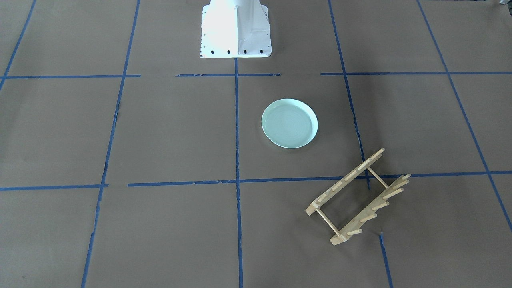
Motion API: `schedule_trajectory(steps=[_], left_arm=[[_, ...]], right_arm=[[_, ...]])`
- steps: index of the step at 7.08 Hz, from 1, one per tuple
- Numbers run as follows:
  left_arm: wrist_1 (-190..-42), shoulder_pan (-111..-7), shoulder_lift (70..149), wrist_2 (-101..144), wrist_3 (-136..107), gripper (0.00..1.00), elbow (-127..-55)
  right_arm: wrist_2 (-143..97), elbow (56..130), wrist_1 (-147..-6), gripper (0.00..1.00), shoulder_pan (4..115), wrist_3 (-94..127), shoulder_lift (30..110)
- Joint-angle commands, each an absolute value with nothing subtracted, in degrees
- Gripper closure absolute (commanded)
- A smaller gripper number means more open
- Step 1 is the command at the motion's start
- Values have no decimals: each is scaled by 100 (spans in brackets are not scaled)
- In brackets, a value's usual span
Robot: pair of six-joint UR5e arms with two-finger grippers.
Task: Place plate on rack
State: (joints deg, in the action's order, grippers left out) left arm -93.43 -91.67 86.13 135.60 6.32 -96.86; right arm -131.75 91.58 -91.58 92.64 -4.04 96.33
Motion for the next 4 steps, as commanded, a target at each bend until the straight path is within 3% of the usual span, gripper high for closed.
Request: schedule_trajectory(steps=[1,3,4], left_arm=[[-9343,-9167,8622,13588,624,0,-9729],[-9395,-9132,8779,13614,633,0,-9650],[-9404,-9097,8789,13684,450,0,-9981]], right_arm=[[-13175,9158,-9158,0,9264,-404,9633],[-13175,9158,-9158,0,9272,-404,9633],[-13175,9158,-9158,0,9264,-404,9633]])
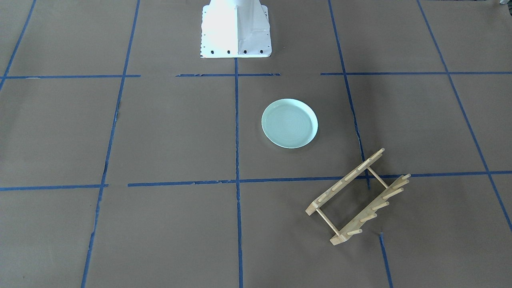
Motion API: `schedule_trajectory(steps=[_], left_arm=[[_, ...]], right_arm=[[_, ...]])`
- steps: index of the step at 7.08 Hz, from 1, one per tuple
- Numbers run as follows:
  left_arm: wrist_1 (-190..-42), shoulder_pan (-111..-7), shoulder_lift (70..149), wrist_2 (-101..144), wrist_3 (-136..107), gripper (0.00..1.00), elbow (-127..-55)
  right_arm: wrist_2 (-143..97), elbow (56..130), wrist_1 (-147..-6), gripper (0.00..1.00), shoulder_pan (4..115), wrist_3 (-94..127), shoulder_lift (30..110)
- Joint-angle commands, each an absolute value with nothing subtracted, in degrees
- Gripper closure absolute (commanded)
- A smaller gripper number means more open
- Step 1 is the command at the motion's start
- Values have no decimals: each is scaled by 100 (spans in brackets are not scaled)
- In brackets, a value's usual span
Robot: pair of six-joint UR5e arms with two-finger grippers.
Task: Place plate on rack
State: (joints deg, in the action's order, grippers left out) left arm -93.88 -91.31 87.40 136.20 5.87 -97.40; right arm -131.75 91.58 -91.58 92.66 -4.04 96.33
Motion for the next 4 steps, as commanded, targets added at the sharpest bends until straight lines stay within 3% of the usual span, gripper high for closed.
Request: schedule_trajectory(steps=[1,4], left_arm=[[-9457,-8957,8806,13685,-274,0,-10176],[-11017,-7529,9217,13623,-3178,0,-10441]], right_arm=[[-13175,9158,-9158,0,9264,-404,9633],[-13175,9158,-9158,0,9264,-404,9633]])
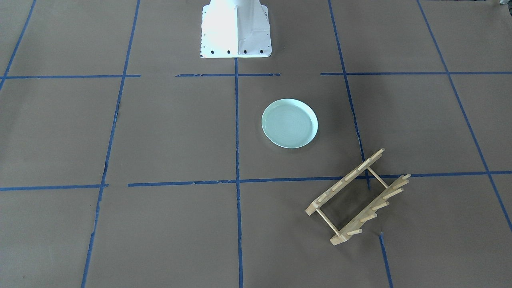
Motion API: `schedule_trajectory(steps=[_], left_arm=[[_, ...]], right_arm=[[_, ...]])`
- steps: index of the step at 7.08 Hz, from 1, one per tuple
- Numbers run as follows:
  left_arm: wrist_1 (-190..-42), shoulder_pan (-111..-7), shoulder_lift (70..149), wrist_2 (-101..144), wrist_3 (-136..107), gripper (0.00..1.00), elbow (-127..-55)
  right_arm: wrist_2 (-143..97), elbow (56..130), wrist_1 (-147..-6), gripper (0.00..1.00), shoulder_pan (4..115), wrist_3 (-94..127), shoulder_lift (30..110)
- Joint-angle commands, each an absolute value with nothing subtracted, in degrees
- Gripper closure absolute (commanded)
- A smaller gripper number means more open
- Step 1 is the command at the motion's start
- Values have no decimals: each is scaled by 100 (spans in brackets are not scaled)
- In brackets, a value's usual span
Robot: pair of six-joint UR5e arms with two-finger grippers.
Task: Place plate on rack
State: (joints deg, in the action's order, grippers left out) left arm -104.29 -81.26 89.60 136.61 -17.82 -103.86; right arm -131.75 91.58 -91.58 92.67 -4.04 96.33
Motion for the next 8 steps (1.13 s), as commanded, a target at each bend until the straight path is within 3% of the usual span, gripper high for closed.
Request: schedule_trajectory(steps=[1,4,7,8], left_arm=[[-11074,-7001,9698,13571,-4261,0,-10441],[-10935,-5272,10991,12407,-6794,0,-10407],[-8138,-4116,12791,11725,-7714,0,-10179],[-7791,-4018,13371,11725,-7995,0,-9595]], right_arm=[[-13175,9158,-9158,0,9272,-404,9633],[-13175,9158,-9158,0,9264,-404,9633],[-13175,9167,-9158,0,9272,-396,9633],[-13175,9167,-9158,0,9272,-404,9633]])
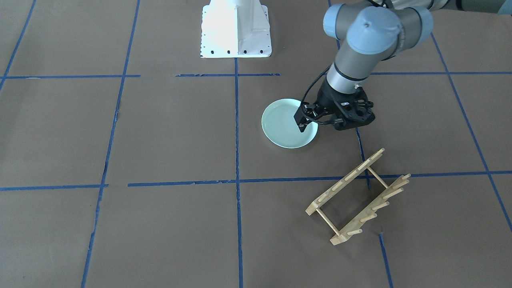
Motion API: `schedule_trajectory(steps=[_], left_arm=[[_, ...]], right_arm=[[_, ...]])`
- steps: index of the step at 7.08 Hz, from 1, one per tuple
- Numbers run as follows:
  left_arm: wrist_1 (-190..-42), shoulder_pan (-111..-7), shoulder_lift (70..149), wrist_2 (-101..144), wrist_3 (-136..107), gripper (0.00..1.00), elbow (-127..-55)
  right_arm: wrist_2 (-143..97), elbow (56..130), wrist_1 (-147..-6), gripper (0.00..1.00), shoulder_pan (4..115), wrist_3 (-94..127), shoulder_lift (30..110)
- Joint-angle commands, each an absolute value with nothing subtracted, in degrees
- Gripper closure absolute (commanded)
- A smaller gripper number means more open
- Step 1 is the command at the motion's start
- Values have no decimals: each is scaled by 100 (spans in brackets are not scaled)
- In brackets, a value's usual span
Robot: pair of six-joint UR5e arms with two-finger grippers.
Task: Place plate on rack
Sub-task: 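Move the left gripper over the pale green plate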
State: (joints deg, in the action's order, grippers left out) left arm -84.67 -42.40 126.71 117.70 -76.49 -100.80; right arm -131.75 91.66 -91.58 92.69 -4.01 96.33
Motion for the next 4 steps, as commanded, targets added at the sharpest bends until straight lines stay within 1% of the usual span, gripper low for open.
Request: schedule_trajectory(steps=[1,2,4], left_arm=[[-7726,-3886,13960,11725,-8094,0,-8754],[-7726,-3606,14209,11516,-8199,0,-8154],[-7760,-3245,14185,11040,-8209,2,-7807]], right_arm=[[-13175,9167,-9167,0,9272,-404,9633],[-13175,9167,-9158,0,9272,-404,9633],[-13175,9167,-9158,0,9264,-404,9633]])
